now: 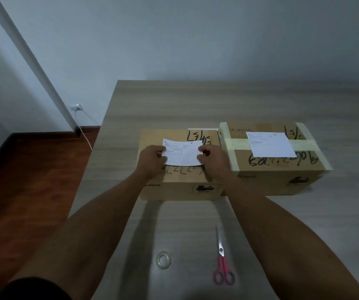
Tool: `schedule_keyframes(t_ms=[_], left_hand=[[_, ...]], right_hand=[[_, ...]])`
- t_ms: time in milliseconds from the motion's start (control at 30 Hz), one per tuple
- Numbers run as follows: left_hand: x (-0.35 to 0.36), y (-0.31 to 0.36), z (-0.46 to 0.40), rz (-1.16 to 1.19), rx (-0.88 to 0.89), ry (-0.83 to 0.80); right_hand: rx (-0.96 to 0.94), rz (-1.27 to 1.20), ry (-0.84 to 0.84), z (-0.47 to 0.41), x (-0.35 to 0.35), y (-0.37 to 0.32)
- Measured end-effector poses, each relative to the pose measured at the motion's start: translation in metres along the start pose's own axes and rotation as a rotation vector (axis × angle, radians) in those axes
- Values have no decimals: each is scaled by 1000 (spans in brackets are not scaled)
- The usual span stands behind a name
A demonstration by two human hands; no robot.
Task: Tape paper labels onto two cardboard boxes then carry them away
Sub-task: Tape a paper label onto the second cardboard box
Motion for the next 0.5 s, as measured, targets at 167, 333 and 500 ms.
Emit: schedule_keyframes(t_ms=[167, 333, 500], left_hand=[[17, 1, -1, -511, 90, -23], [28, -14, 8, -525, 78, -35], [32, -17, 17, -474, 73, -38]], right_hand=[[-100, 310, -85, -12, 17, 3], [-207, 475, -76, -4, 29, 4], [-206, 511, -97, -1, 31, 8]])
Point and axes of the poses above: each hand's wrist, its own z-axis away from the middle knuckle, its own x-axis out of the palm, y = z × x, the point moved 7 cm from there along -z, towards the middle knuckle, and after that the axes turned 11 degrees about -y, right-handed, at the moved point
